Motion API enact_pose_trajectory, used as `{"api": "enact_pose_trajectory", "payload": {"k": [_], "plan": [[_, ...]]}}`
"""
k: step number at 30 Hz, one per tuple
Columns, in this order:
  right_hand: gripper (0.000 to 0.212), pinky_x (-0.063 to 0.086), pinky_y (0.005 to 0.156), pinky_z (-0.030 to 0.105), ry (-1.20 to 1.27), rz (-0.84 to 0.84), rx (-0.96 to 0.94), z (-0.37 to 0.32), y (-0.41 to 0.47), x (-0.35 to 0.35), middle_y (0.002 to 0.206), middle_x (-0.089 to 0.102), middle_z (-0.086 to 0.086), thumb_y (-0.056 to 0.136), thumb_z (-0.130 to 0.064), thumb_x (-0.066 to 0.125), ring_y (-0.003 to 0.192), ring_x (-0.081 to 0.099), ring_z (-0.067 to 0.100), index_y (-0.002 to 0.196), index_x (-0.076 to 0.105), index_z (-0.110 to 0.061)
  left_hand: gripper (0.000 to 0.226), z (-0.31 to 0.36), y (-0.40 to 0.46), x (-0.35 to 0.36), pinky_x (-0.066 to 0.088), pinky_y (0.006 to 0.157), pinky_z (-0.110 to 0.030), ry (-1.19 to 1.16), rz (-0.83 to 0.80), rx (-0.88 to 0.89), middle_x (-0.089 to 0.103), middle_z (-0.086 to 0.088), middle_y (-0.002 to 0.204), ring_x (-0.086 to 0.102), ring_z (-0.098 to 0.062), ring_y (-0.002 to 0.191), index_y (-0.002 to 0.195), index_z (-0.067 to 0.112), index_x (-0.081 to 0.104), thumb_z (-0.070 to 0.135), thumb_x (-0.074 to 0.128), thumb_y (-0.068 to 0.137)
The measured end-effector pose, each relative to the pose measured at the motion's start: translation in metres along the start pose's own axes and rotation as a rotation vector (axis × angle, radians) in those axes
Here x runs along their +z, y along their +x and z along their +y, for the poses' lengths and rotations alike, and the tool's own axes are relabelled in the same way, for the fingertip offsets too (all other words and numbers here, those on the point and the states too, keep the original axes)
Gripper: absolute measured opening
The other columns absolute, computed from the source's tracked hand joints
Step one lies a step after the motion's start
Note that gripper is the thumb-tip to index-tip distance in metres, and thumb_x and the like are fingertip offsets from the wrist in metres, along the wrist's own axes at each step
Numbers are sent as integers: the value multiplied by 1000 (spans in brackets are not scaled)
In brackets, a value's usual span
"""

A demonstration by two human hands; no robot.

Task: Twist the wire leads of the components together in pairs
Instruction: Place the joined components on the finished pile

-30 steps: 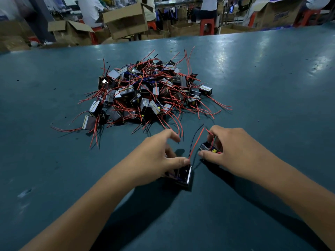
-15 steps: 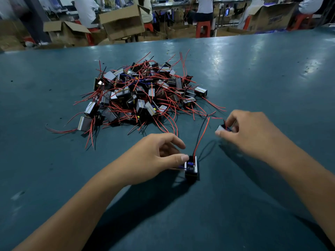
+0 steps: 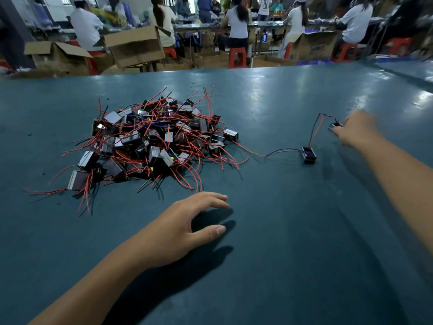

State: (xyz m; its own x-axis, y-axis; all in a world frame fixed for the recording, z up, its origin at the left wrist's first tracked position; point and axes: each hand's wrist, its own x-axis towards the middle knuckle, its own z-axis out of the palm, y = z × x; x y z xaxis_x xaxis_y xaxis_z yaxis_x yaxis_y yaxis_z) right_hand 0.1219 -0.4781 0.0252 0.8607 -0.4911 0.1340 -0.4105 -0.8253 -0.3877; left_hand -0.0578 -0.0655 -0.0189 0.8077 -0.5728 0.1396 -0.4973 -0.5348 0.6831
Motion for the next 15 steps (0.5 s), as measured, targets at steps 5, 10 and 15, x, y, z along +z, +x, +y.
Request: {"api": "enact_pose_trajectory", "payload": {"k": [5,10,15], "plan": [[98,44,98,44,74,-129,-36,-4,-17,33,138,51,20,75,-71,67,127,49,39,139,39,-2,29,-3,0,-2,45,102,-25,-27,68,-11,55,24,134,51,-1,128,120,31,64,42,61,93],[104,46,99,47,-26,-110,-146,-5,-18,55,139,47,17,67,-71,74,127,47,39,141,36,-8,23,-4,0,-2,49,98,-30,-13,109,-11,57,24,130,55,-3,123,116,32,65,39,63,94],[40,40,72,36,-120,-83,-204,-1,16,45,108,60,23,86,-46,70,102,57,39,92,52,-10,17,-8,-1,-5,51,93,-30,6,173,-17,59,26,124,59,-5,117,112,32,67,32,64,95]]}}
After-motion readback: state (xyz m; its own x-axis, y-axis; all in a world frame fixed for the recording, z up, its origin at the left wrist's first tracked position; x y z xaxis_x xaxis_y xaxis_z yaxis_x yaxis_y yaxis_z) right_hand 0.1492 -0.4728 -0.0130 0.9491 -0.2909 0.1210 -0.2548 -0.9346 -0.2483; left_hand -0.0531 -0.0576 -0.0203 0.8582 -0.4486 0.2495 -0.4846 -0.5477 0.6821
